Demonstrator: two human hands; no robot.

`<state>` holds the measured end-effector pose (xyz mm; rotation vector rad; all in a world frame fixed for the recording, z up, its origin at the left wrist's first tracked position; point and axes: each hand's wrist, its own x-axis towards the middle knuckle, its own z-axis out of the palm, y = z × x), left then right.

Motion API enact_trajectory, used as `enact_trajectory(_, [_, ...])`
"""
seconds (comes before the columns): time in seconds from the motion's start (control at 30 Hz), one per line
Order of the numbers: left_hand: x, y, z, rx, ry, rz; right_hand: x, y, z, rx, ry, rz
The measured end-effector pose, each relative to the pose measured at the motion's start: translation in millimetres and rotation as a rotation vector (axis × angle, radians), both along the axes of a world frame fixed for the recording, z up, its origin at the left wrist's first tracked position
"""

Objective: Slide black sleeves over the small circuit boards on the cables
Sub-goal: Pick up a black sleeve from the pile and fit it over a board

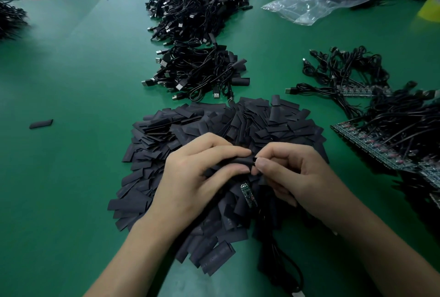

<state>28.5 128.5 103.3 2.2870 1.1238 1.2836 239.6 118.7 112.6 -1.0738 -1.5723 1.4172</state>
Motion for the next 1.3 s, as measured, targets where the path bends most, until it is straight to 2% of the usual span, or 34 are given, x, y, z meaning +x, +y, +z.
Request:
enact_trajectory(0.2, [-9,2,2,0.017,0.002,0.040,6,5,2,-0.046,0.015,-0.036])
enact_trajectory(0.5, [-4,1,-2,0.024,-0.001,0.006,5,3,3,-0.107,0.046,0.028])
enact_trajectory(0.63, [-9,5,-4,0.058,0.132,-0.031,6,4,2,-0.106,0.008,0.002])
enact_trajectory(0.7, [-13,7,-4,0.072,0.180,0.034,7,6,2,-0.100,0.007,-0.046])
enact_trajectory(0.77, [-14,7,-3,0.005,0.064,0.150,9,8,0,-0.087,0.051,-0.129])
enact_trajectory(0.83, [-10,6,-1,-0.193,-0.207,0.177,9,8,-1,-0.052,0.104,-0.184])
enact_trajectory(0.9, [-1,3,1,-0.386,-0.492,0.043,5,5,-2,0.026,0.101,-0.186])
enact_trajectory(0.97, [9,-2,1,-0.492,-0.655,-0.087,-2,1,-6,0.143,0.007,-0.200])
enact_trajectory(1.03, [17,-6,2,-0.540,-0.676,-0.125,-9,-3,-9,0.247,-0.079,-0.226])
enact_trajectory(1.17, [21,-6,2,-0.446,-0.531,-0.005,-14,-8,-12,0.340,-0.139,-0.292])
enact_trajectory(1.3, [22,-6,3,-0.541,-0.606,-0.001,-13,-8,-12,0.326,-0.140,-0.297])
